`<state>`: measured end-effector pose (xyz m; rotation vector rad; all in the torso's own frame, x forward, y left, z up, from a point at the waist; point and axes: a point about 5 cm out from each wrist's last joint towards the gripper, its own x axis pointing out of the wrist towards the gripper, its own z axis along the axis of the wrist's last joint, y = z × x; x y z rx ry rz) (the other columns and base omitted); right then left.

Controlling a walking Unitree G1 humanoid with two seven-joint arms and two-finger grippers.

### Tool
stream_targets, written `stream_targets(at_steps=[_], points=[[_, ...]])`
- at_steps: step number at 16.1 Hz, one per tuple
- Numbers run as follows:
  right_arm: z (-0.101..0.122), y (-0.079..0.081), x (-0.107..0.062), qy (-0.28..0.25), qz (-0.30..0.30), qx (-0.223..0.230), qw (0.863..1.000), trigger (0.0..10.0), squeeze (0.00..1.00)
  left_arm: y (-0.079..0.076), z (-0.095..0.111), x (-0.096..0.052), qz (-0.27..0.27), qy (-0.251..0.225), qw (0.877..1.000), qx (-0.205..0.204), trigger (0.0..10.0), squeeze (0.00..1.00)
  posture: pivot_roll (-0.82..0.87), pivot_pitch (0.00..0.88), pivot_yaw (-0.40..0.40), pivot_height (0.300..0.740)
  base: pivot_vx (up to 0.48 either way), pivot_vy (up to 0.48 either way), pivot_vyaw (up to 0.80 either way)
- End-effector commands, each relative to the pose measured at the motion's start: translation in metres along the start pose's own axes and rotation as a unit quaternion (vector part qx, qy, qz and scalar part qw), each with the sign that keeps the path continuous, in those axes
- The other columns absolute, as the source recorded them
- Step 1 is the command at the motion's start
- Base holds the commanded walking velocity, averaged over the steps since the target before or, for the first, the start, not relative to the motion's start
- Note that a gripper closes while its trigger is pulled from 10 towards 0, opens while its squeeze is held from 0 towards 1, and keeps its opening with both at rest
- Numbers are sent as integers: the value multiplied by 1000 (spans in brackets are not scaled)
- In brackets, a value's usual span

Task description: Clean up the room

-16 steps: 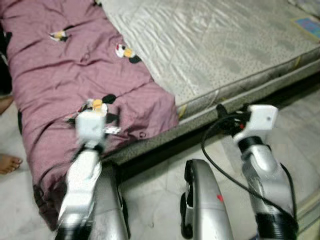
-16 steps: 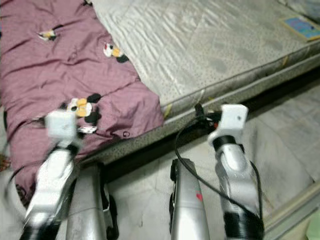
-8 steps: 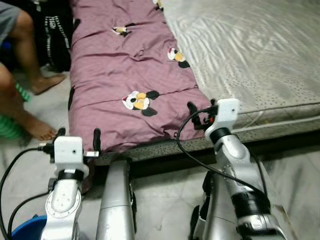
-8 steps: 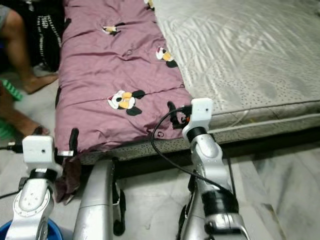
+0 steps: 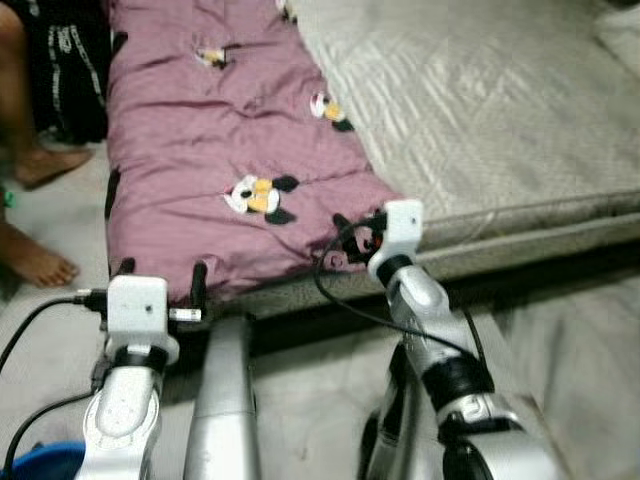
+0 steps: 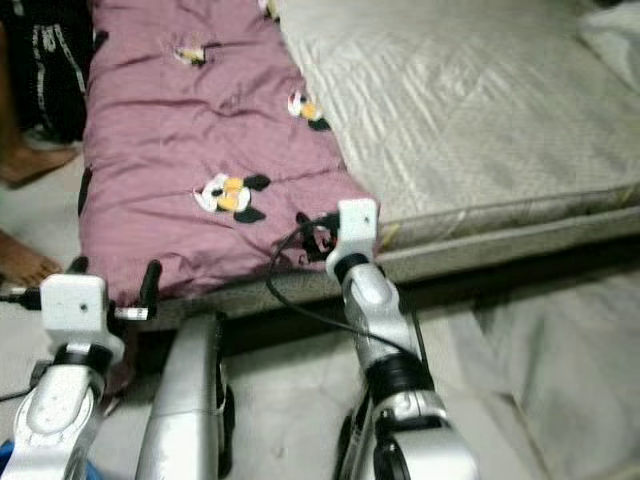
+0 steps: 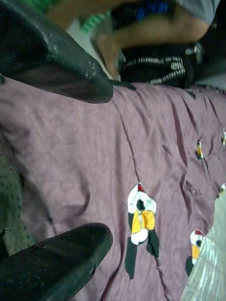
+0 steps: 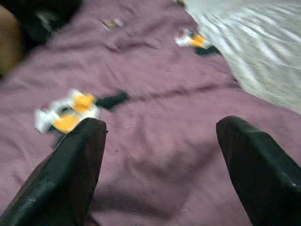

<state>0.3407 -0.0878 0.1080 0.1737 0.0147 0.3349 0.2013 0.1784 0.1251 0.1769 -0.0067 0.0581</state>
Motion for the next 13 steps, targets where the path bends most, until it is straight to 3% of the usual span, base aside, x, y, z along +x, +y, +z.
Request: stream_targets(at_steps=[1, 3, 5, 8, 10, 11, 13], points=[[1, 6, 2, -8, 15, 11, 1000, 10000, 0, -3, -2, -5, -8, 13, 1000, -6, 10000, 0, 195, 196, -31, 531, 0, 0, 0], [-2, 24, 12, 9, 36, 38, 999, 10000, 0, -5, -1, -8, -13, 21, 1000, -10, 10000, 0, 211, 215, -29, 531, 0, 0, 0], [-11, 41, 22, 59, 53, 40, 996, 10000, 0, -4, 1, -8, -19, 21, 1000, -9, 10000, 0, 222, 225, -28, 531, 0, 0, 0], [-20, 66, 29, 107, 88, 79, 987, 10000, 0, -4, 4, -9, -24, 25, 999, -9, 10000, 0, 232, 235, -32, 531, 0, 0, 0], [-32, 73, 28, 154, 91, 59, 982, 10000, 0, -7, 5, -10, -29, 28, 999, -11, 10000, 0, 235, 245, -36, 531, 0, 0, 0], [-40, 68, 25, 186, 66, 52, 979, 10000, 0, -9, 4, -11, -30, 30, 999, -13, 10000, 0, 235, 247, -38, 531, 0, 0, 0], [-52, 30, 16, 226, -36, 58, 972, 10000, 0, -10, 3, -12, -32, 35, 999, -14, 10000, 0, 230, 245, -41, 531, 0, 0, 0]])
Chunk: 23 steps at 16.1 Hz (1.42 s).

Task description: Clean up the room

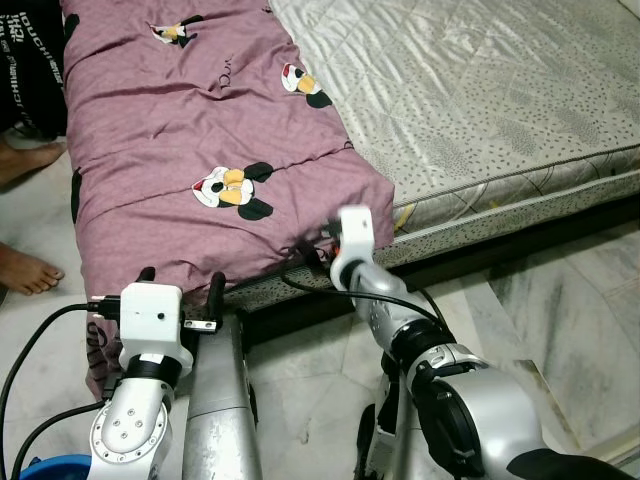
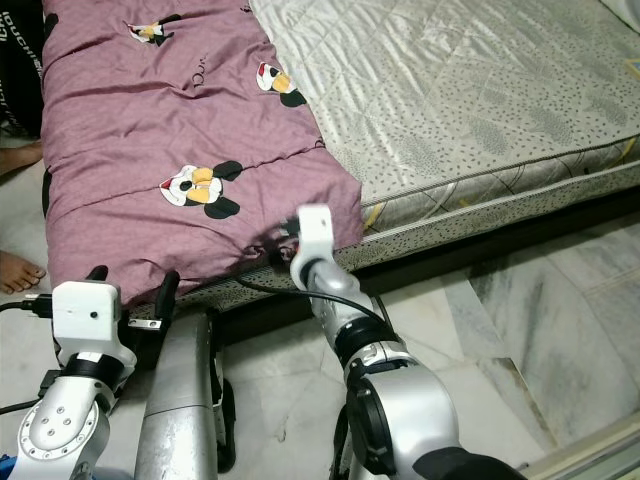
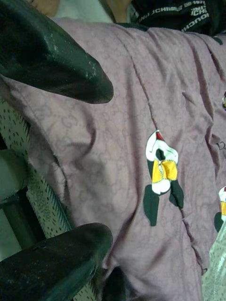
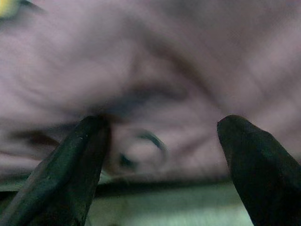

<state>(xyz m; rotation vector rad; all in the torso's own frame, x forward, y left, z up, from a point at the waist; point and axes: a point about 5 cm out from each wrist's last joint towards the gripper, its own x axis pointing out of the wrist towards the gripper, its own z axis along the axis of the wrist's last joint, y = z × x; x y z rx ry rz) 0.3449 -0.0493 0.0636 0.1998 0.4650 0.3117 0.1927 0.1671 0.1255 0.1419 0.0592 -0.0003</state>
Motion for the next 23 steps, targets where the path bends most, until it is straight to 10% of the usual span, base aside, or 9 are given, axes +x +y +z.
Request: stream_targets(at_steps=[1, 4, 8, 12, 17, 23], points=[[-4, -14, -2, 14, -37, 35, 999, 10000, 0, 0, 0, -2, 0, 5, 1000, 2, 10000, 0, 226, 242, -42, 531, 0, 0, 0], [0, -82, -20, -7, -162, 60, 985, 10000, 0, 1, -2, 4, 2, 6, 1000, 1, 10000, 0, 206, 222, -39, 531, 0, 0, 0], [34, -125, -52, -147, -231, 14, 962, 10000, 0, -1, -3, 15, -3, -1, 1000, -2, 10000, 0, 148, 170, -18, 531, 0, 0, 0], [40, -118, -103, -261, -226, -19, 938, 10000, 0, -8, -3, 30, -16, -16, 1000, -11, 10000, 0, 81, 111, 16, 531, 0, 0, 0], [9, -81, -141, -265, -154, -54, 950, 10000, 0, -18, -1, 55, -49, -38, 998, -19, 10000, 0, 12, 41, 61, 531, 0, 0, 0], [49, -67, -137, -316, -126, -42, 940, 10000, 0, -26, -5, 65, -63, -44, 997, -27, 10000, 0, -2, 9, 67, 596, 0, 0, 0]])
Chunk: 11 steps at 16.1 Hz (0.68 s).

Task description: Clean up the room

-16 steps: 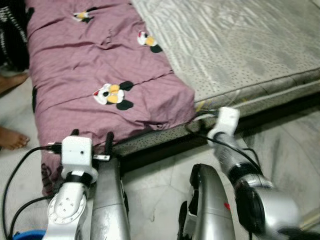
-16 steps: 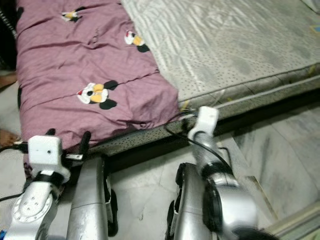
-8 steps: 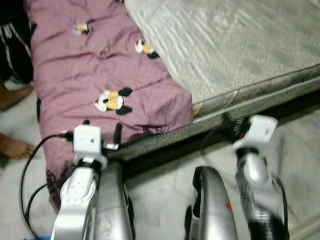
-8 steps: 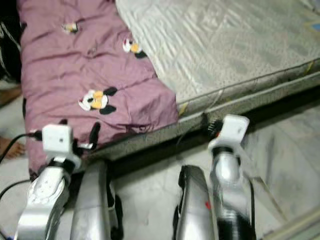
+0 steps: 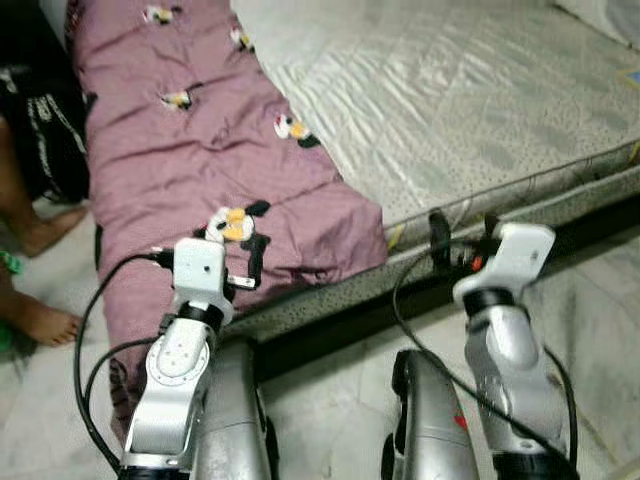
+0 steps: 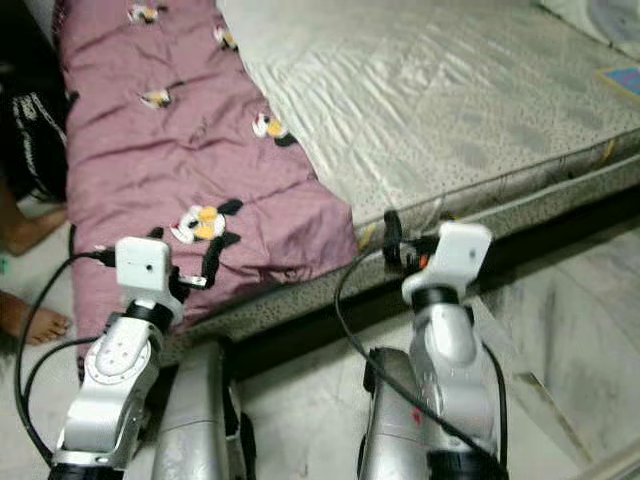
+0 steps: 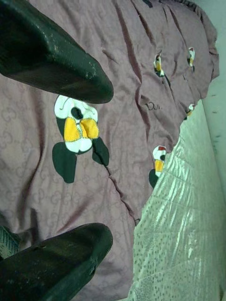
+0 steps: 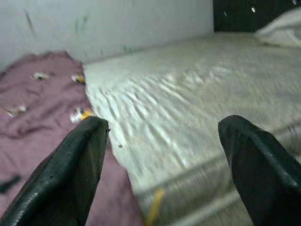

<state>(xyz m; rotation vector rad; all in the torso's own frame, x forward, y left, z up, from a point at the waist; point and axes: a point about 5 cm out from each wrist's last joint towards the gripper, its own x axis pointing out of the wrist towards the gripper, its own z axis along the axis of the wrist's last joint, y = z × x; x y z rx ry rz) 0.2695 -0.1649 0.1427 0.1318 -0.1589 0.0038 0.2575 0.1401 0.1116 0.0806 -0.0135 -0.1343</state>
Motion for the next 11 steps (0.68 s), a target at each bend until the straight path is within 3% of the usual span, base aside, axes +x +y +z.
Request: stream_targets(at_steps=[1, 4, 7, 11], points=[[3, 4, 0, -2, 9, 7, 1000, 10000, 0, 3, 1, 1, 3, -4, 1000, 2, 10000, 0, -1, 13, 66, 611, 0, 0, 0], [3, 10, 4, 2, 19, 8, 1000, 10000, 0, 5, 8, 9, 1, -25, 1000, 14, 10000, 0, 22, 14, 41, 651, 0, 0, 0], [5, 15, 7, 1, 29, 10, 1000, 10000, 0, 9, 6, 9, 10, -23, 1000, 13, 10000, 0, 17, 24, 52, 691, 0, 0, 0], [11, 14, 7, -5, 25, 8, 1000, 10000, 0, -3, 1, 4, -12, -15, 1000, 8, 10000, 0, 2, 24, 59, 736, 0, 0, 0]])
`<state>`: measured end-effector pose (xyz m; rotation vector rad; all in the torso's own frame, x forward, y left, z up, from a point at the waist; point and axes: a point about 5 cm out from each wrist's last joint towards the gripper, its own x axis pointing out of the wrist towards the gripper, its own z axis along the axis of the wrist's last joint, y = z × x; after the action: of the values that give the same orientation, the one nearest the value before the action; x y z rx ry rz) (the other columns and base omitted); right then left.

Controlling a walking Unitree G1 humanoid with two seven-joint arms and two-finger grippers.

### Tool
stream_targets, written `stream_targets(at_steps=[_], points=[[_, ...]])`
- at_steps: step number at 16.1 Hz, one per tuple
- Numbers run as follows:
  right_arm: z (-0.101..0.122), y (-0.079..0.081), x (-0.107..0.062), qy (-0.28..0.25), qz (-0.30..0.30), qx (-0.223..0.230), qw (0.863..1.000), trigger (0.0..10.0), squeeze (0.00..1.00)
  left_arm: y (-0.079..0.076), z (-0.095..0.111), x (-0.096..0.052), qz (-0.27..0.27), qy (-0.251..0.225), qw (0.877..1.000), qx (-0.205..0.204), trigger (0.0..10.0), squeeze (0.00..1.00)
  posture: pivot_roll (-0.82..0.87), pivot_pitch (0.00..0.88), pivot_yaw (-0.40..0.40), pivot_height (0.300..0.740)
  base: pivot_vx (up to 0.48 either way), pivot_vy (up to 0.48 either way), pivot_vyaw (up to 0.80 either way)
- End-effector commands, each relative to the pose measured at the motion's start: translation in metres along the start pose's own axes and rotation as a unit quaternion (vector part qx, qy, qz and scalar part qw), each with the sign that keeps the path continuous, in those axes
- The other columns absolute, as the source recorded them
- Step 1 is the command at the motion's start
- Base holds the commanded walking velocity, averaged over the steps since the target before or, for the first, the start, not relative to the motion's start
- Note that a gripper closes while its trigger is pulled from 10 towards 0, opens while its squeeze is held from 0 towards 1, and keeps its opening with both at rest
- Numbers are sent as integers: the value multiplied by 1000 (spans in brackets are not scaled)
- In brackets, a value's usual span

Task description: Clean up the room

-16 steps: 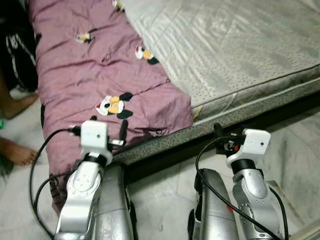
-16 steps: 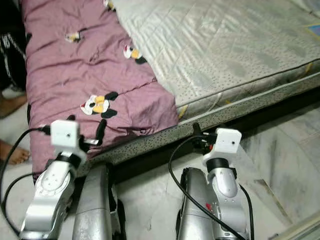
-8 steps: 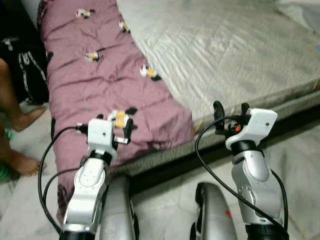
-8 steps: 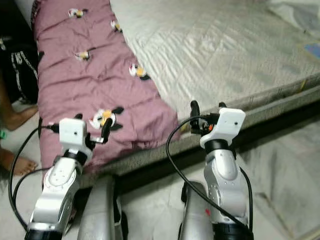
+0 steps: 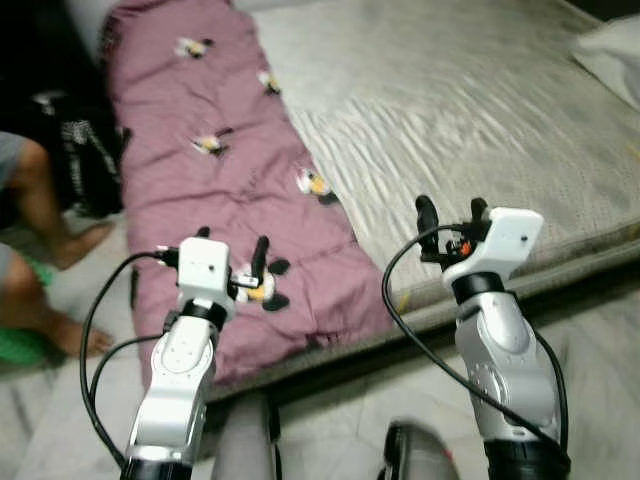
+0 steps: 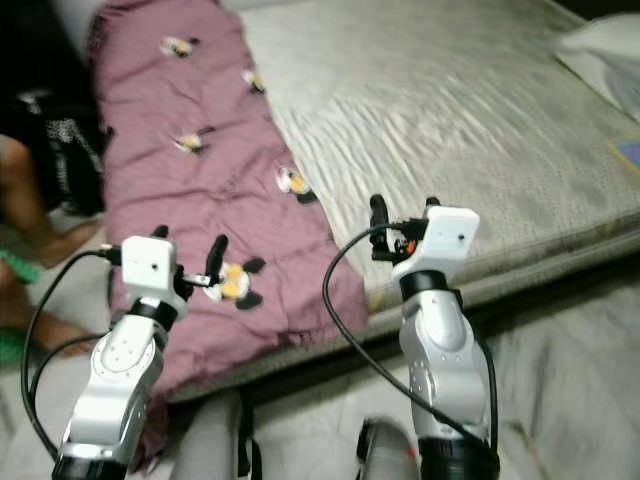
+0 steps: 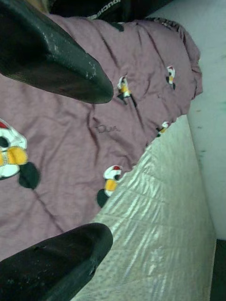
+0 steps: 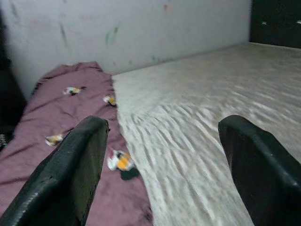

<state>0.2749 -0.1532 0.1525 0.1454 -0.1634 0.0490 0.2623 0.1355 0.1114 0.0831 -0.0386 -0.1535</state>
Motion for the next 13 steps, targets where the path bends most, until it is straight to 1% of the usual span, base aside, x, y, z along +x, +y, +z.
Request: stream_targets(at_steps=[1, 3, 6, 7, 8, 9, 10, 11, 12, 13], points=[[3, 0, -2, -3, 0, 0, 1000, 10000, 0, 2, 0, 1, 4, 0, 1000, -1, 10000, 0, -1, 22, 57, 740, 0, 0, 0], [-2, -2, -7, 9, 1, -5, 1000, 10000, 0, 4, -1, 2, 12, -2, 1000, -9, 10000, 0, -4, 19, 53, 740, 0, 0, 0], [-8, -3, -10, 21, 4, -22, 1000, 10000, 0, 3, -5, 5, 15, 6, 1000, -6, 10000, 0, -2, 13, 24, 740, 0, 0, 0], [-10, -3, -11, 31, 4, -30, 999, 10000, 0, 2, -4, 7, 9, 4, 1000, -2, 10000, 0, -8, 9, 8, 740, 0, 0, 0], [-11, -3, -14, 40, 6, -32, 999, 10000, 0, 2, -2, 6, 9, 3, 1000, -6, 10000, 0, -8, 13, 8, 740, 0, 0, 0], [-15, -1, -19, 55, 17, -28, 998, 10000, 0, 2, -4, 3, 3, 12, 1000, -12, 10000, 0, -9, 19, 23, 740, 0, 0, 0], [-17, 0, -21, 61, 20, -24, 998, 10000, 0, 2, -5, 2, 0, 15, 1000, -13, 10000, 0, -9, 17, 34, 740, 0, 0, 0], [-23, -1, -24, 78, 27, -27, 996, 10000, 0, 0, -6, 1, -12, 20, 1000, -7, 10000, 0, -13, 21, 44, 740, 0, 0, 0], [-28, -2, -30, 94, 48, -32, 994, 10000, 0, 0, -6, 0, -14, 18, 1000, -6, 10000, 0, -16, 17, 57, 740, 0, 0, 0], [-30, -3, -33, 101, 61, -40, 992, 10000, 0, 1, -8, 0, -10, 23, 1000, -16, 10000, 0, -19, 12, 63, 740, 0, 0, 0]])
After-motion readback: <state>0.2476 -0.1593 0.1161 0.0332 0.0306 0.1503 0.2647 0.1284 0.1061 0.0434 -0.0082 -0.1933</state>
